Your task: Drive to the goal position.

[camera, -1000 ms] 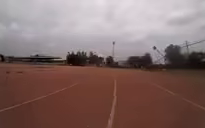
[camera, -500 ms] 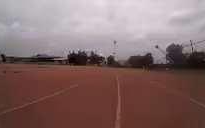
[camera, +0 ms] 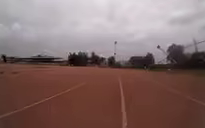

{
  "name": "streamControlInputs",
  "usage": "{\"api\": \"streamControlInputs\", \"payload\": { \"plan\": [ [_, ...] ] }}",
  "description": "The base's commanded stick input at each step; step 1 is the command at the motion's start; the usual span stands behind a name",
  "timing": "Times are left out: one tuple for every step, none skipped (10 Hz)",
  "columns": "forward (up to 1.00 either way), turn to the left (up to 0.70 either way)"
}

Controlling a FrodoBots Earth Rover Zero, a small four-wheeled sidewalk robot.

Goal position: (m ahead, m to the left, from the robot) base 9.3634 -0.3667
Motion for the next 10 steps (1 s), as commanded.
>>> {"api": "streamControlInputs", "payload": {
  "plan": [
    [0.7, 0.0],
    [0.7, 0.0],
    [0.7, 0.0],
    [0.7, 0.0],
    [0.7, 0.0],
    [0.7, 0.0],
    [0.7, 0.0],
    [0.7, 0.0],
    [0.7, 0.0],
    [0.7, 0.0]
  ]
}}
